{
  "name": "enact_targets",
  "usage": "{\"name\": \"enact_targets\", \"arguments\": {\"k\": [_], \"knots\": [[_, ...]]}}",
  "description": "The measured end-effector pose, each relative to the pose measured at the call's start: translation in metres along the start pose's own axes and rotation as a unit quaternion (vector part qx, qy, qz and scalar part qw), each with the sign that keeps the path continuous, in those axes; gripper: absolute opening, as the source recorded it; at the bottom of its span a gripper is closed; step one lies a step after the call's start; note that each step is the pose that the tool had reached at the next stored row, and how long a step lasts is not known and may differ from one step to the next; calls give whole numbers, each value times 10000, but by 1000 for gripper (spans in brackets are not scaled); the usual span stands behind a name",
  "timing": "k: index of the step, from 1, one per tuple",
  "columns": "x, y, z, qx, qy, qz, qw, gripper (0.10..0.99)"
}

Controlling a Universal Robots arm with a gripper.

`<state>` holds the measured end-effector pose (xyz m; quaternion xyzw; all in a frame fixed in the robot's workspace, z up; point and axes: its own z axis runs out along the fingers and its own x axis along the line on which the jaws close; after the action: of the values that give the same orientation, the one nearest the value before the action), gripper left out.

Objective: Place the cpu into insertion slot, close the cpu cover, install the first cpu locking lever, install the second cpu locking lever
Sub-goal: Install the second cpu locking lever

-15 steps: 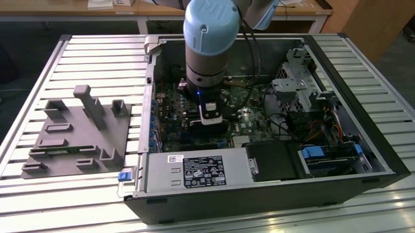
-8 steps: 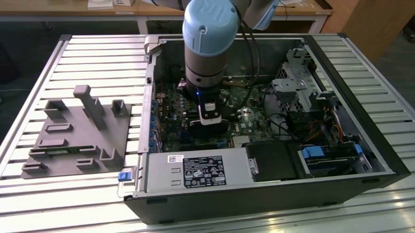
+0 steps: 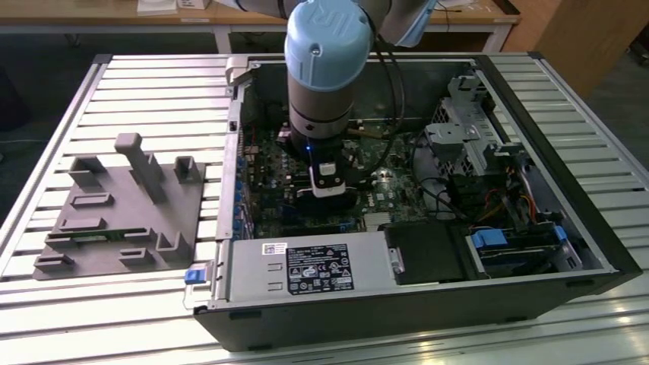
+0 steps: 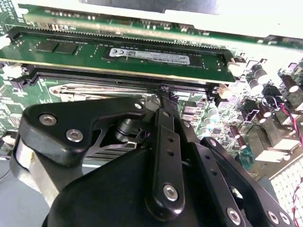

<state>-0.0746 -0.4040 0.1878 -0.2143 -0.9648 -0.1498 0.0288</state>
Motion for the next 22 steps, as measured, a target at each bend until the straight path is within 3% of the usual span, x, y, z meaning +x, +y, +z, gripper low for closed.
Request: {"name": "enact_targets", "arguments": {"k": [4, 7, 12, 14, 19, 22], "knots": [[5, 13, -41, -5, -4, -2, 10000, 106], [23, 53, -181, -6, -14, -5, 10000, 106], [38, 86, -298, 15, -32, -7, 10000, 106], [38, 94, -317, 73, -59, -8, 10000, 106], [4, 115, -324, 307, -167, -11, 9994, 106], [-19, 164, -310, 391, -206, -11, 9990, 106]]}}
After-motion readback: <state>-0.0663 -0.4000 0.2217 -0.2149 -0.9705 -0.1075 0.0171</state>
